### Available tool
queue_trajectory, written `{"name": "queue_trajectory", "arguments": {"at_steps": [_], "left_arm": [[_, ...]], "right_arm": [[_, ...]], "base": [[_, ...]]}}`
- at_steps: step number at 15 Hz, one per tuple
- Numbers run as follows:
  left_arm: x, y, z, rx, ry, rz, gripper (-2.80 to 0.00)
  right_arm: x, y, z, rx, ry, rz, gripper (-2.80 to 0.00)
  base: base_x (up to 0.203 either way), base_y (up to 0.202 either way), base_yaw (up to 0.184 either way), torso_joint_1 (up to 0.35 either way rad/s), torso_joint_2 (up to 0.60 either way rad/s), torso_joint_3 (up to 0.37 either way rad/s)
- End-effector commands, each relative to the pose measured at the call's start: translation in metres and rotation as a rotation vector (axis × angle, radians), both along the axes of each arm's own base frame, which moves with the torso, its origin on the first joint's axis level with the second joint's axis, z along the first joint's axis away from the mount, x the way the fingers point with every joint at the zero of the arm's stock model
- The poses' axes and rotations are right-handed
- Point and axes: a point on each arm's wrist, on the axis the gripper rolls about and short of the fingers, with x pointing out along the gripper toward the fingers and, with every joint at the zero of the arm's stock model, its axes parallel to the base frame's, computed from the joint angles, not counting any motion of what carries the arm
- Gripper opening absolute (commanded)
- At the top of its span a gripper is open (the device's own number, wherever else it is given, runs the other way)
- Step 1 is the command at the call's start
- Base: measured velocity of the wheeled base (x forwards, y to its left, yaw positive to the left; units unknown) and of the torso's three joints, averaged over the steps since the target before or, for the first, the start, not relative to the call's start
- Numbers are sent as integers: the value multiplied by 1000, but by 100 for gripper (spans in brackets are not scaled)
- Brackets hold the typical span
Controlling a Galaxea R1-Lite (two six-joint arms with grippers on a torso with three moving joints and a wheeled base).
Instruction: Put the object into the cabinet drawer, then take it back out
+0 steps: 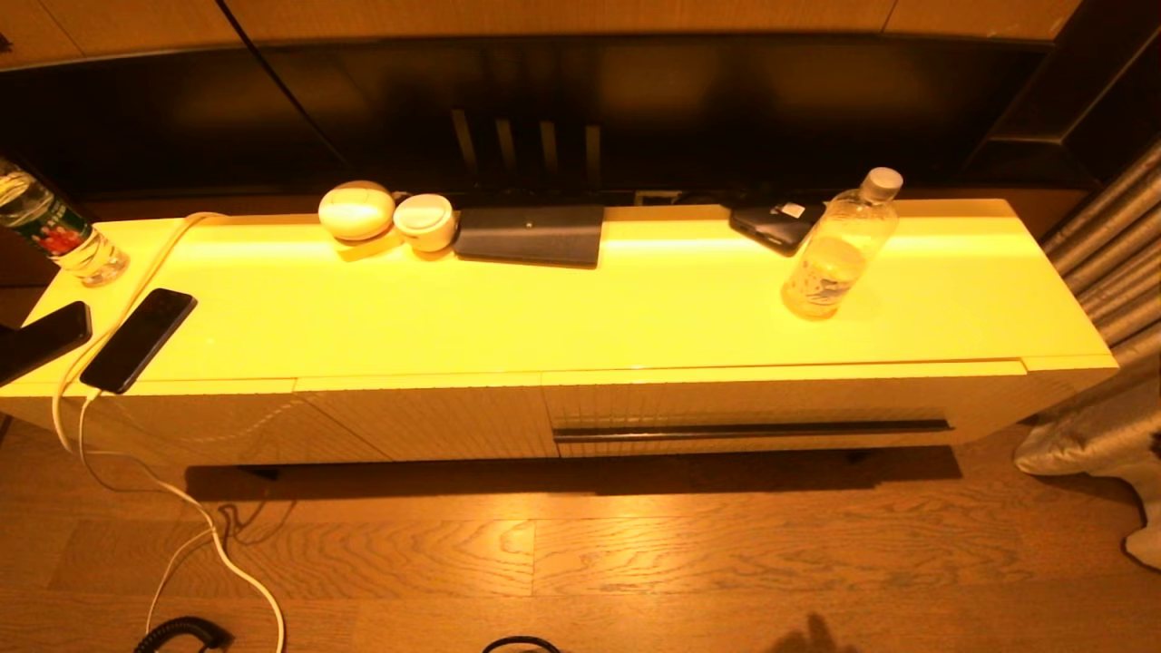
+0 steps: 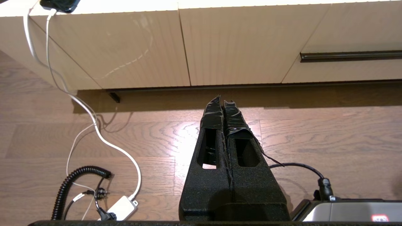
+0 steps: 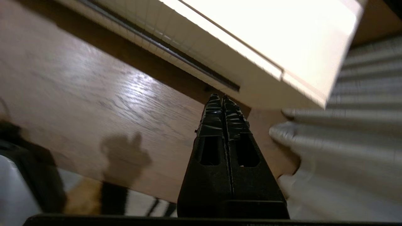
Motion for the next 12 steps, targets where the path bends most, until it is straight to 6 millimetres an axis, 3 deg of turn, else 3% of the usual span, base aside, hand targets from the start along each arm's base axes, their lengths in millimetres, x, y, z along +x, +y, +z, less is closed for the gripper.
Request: {"name": "queue_trajectory", "arguments": {"at_steps": [1,3,6,12], "left_arm": [[0,0,-1,0,2,0,-280],[0,0,0,0,1,-1,-280],[0,0,-1,0,2,-1,-280],[0,0,0,0,1,0,-280]], "right_arm": [[-93,-4,-20,133,-261,-45,-280],[-125,-4,-49,254,-306,-81,-280],[-139,-5,-95,389,-289,-124,-280],[-110,-5,-150,448,-183,-153,-280]], "base": [[0,0,0,0,0,0],[0,0,0,0,0,0],[0,0,0,0,0,0],[0,0,0,0,0,0]]}}
